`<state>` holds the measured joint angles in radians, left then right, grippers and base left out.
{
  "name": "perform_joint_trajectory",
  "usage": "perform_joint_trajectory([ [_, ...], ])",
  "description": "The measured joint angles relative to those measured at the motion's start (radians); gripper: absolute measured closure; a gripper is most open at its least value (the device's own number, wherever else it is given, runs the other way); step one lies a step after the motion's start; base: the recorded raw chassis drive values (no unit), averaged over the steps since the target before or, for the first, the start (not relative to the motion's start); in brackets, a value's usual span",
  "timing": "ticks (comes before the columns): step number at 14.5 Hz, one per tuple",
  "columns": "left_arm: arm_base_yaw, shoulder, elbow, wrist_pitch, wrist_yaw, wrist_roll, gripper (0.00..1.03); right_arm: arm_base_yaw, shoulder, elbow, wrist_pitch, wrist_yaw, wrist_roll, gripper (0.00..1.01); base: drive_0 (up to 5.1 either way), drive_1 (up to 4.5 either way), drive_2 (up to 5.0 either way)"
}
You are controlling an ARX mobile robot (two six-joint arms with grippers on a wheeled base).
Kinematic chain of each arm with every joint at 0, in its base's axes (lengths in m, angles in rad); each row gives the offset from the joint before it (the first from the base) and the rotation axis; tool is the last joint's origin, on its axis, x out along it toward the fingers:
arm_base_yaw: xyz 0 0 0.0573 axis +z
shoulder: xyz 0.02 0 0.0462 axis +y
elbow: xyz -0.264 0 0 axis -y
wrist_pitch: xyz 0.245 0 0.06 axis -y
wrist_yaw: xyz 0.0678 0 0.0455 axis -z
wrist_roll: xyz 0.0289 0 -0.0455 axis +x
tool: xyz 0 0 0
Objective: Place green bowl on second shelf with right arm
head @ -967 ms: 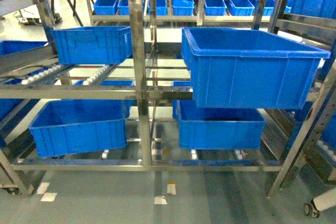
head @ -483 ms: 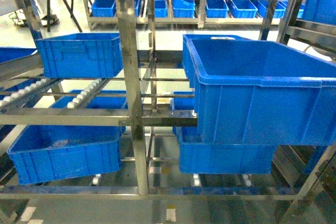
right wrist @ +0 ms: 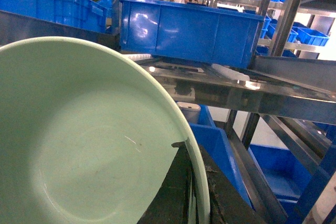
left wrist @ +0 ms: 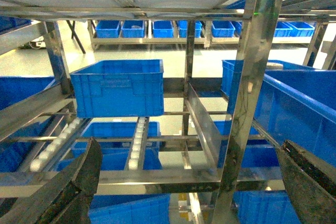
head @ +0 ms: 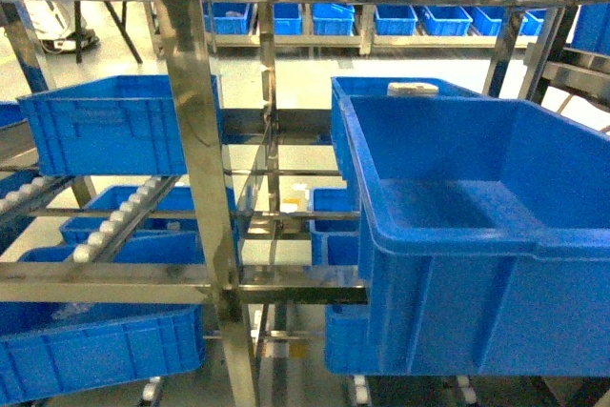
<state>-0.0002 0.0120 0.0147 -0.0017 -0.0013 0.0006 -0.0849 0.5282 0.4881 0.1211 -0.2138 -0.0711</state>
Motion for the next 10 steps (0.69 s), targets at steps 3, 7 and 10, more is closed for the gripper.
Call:
perform_joint_trajectory([
  [3, 0.000, 0.000, 0.000, -0.001, 0.000, 0.000, 0.05, 0.000, 0.006, 0.000, -0.002, 0.000, 0.000, 0.99, 0.0, 0.00, 0.0],
  [7, 0.000, 0.000, 0.000, -0.005, 0.000, 0.000, 0.05, 0.000, -0.001, 0.000, -0.002, 0.000, 0.000, 0.99, 0.0, 0.00, 0.0],
  [10, 0.000, 0.000, 0.000, 0.000, 0.000, 0.000, 0.05, 0.000, -0.006, 0.000, 0.000, 0.000, 0.000, 0.99, 0.0, 0.00, 0.0],
])
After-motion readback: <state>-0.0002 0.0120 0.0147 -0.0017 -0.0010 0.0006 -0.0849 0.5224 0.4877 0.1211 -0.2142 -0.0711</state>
